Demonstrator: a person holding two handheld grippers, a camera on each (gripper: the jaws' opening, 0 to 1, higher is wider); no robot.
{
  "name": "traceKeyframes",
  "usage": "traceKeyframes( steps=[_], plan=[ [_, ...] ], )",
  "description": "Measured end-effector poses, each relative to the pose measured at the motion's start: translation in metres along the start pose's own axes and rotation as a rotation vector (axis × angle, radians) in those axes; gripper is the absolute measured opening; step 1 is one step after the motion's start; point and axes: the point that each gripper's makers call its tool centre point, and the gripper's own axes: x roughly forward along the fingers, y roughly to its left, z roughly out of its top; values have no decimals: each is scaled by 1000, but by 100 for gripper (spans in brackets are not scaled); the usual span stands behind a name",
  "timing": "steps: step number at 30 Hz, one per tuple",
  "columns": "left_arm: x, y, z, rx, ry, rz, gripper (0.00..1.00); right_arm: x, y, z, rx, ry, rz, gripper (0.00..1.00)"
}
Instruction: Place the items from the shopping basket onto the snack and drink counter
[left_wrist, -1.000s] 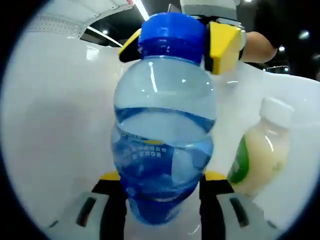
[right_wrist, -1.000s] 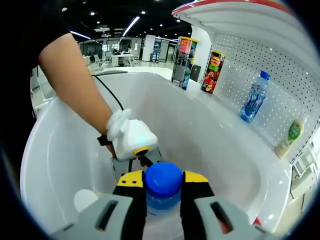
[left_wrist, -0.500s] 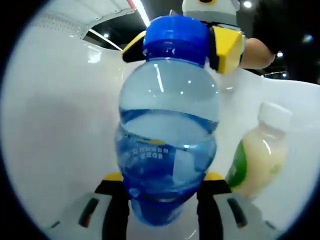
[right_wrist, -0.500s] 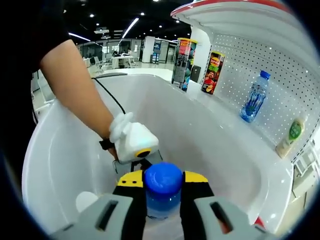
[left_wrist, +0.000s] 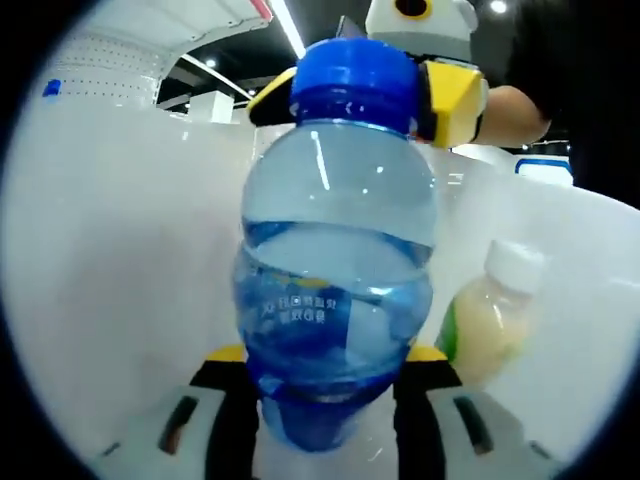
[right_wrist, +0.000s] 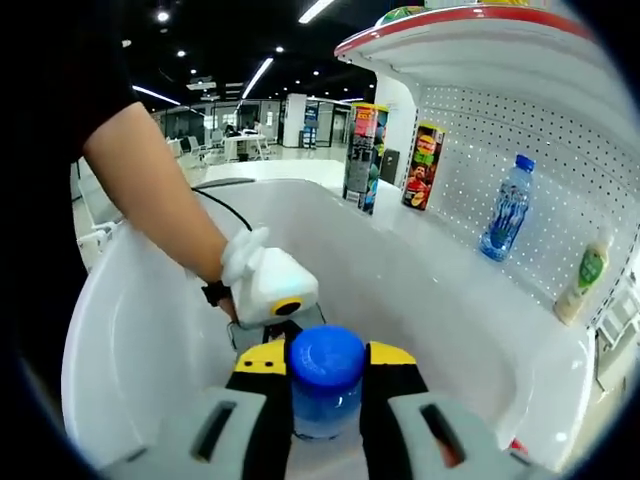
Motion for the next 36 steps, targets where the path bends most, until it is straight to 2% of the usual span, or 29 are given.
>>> traceKeyframes(
  steps=[6,21,25,31,36],
  plan=[
    [-19,6,23,13,-1,47,53,-6,1,33,-49,-39,21,22],
    [-71,11,102,39,-2,128,52,-30,-6,117,-124,-118,87,22],
    [-83,13,123,41,-1,132,52,-32,-10,144,-139,-131,102,22],
    [-101,21,154,51,-4,147,52,-37,-18,179,-148,-159,113,22],
    [-116,38,176,73,9,168,52,-37,-30,206,-159,-183,112,22]
  ],
)
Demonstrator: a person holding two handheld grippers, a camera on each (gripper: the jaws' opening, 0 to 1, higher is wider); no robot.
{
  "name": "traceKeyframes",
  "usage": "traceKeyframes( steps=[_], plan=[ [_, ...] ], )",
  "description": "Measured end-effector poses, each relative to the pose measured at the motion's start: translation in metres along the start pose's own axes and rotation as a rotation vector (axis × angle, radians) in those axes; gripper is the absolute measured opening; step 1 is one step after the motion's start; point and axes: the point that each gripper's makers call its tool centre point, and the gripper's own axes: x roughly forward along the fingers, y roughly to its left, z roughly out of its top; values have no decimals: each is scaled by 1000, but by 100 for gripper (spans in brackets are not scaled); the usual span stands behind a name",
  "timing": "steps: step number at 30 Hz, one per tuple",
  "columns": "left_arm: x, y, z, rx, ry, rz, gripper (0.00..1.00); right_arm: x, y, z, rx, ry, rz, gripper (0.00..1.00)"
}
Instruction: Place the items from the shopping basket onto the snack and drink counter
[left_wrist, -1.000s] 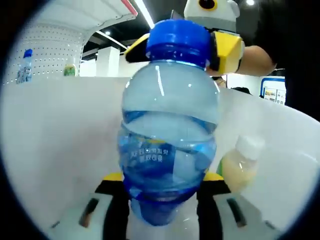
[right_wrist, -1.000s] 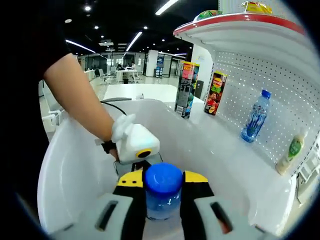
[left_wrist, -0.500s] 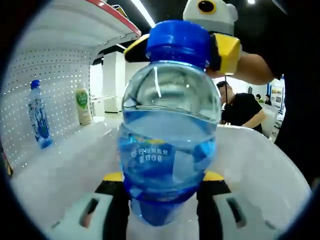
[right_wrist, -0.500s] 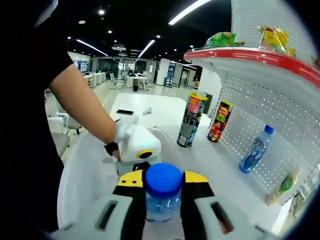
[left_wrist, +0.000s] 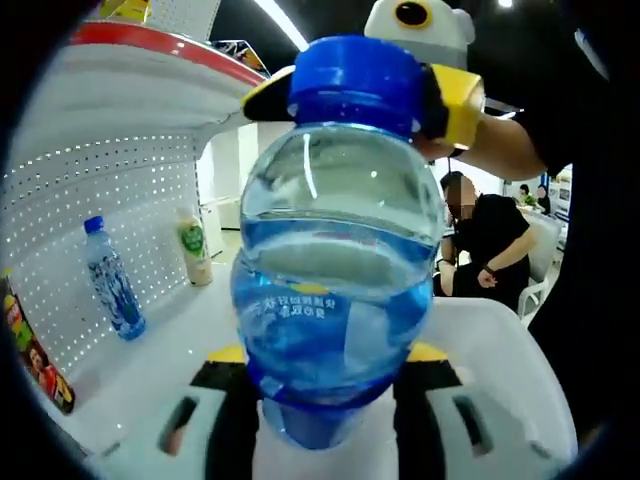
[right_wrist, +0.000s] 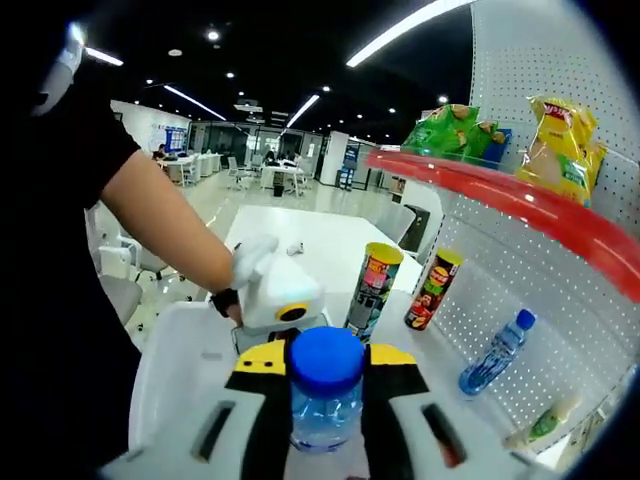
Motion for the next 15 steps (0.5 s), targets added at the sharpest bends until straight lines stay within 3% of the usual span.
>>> traceKeyframes(
  steps=[10,15],
  plan=[
    [-2,49,17,-7,13,19,52,23,-43,17,-12,-14,6,22],
    [5,75,21,-12,31,26,53,32,-69,17,-6,-29,2,22]
  ],
)
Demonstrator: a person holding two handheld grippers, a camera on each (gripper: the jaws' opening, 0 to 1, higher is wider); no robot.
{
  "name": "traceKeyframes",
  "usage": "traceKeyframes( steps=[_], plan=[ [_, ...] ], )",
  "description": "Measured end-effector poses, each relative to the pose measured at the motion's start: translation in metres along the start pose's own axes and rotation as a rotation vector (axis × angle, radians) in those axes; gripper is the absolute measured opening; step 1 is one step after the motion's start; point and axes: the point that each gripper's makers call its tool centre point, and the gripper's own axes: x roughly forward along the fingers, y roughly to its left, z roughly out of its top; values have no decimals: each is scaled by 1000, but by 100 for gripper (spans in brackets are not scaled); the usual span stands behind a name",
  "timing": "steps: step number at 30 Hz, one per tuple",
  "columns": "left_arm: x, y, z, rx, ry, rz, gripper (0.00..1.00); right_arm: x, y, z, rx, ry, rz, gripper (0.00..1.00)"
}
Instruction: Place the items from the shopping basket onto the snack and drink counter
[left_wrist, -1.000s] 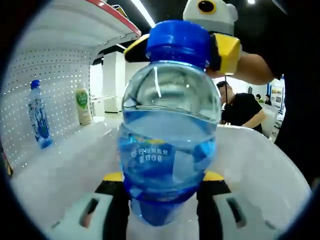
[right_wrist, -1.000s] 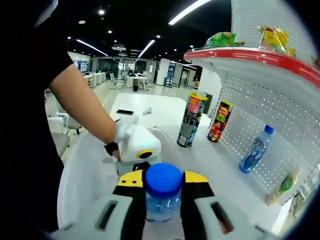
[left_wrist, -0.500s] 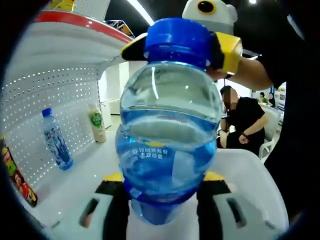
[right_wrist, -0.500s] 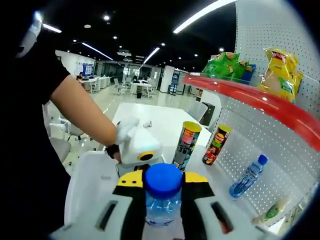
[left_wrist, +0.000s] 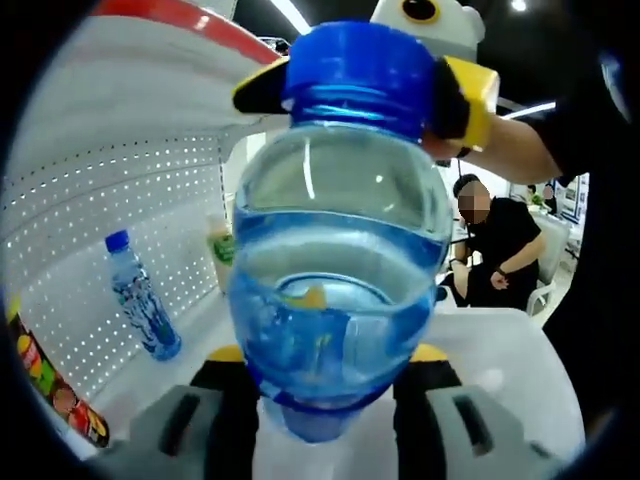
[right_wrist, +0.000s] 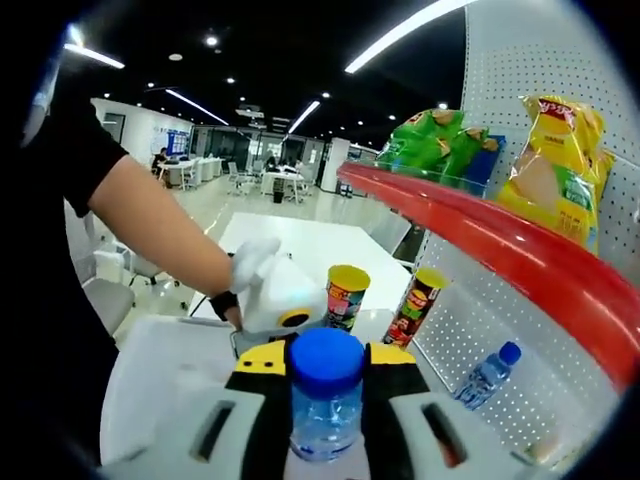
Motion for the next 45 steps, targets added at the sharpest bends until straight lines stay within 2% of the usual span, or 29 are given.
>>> traceKeyframes(
  steps=[8,12,20,29,36,38,45],
  plan=[
    [16,27,-2,4,14,0,52,12,-32,-14,30,-34,-24,22],
    [27,38,-13,-23,10,-2,52,24,-43,-28,24,-25,-18,21],
    [31,56,-33,-66,-3,37,52,41,-51,-48,10,-21,0,21],
    [28,82,-54,-105,40,99,52,55,-55,-62,12,-39,12,21],
    [38,79,-61,-132,62,93,52,54,-58,-76,29,-36,11,21],
    [42,74,-57,-128,56,94,52,51,-61,-76,38,-38,2,21],
    [48,77,-53,-138,49,73,52,46,-66,-75,46,-37,-16,22]
  ],
)
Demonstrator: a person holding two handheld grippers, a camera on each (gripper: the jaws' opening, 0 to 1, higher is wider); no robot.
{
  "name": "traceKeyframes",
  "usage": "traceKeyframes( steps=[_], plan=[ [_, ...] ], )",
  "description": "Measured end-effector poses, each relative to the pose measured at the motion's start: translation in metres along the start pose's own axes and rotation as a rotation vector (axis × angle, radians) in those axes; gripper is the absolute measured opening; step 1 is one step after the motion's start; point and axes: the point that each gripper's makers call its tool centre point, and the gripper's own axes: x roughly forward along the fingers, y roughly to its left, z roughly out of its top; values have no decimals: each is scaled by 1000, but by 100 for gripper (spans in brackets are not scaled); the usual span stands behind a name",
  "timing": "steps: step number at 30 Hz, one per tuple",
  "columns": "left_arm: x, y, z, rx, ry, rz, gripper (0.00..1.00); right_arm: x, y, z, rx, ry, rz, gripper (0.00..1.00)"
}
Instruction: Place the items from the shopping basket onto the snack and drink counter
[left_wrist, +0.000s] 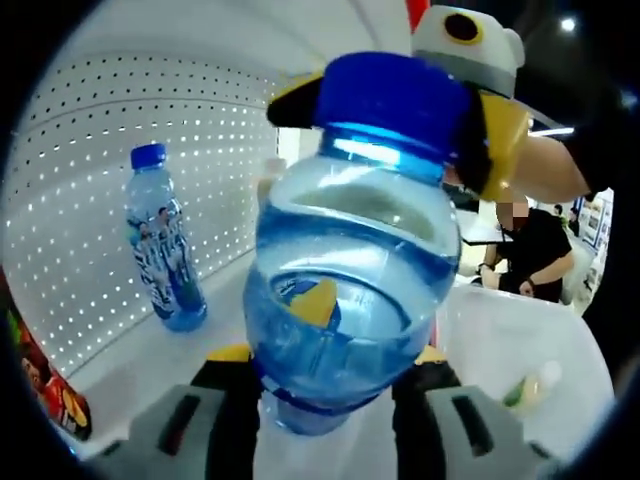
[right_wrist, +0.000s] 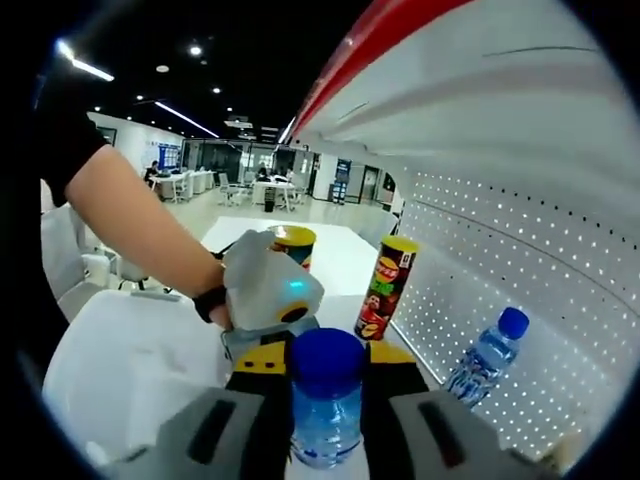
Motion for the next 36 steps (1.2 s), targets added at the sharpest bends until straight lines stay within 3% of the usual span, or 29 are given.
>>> traceKeyframes(
  steps=[4,17,28,36],
  plan=[
    [3,0,-3,-4,7,2,52,-3,-5,-7,19,14,-12,22],
    [10,11,-1,-8,-56,-26,52,-6,-15,-11,43,40,-42,24],
    [10,12,-2,-20,-43,-15,52,-5,-16,-12,52,70,-64,26],
    [4,14,5,-7,-59,17,52,-8,-14,2,32,46,-77,28]
  ],
)
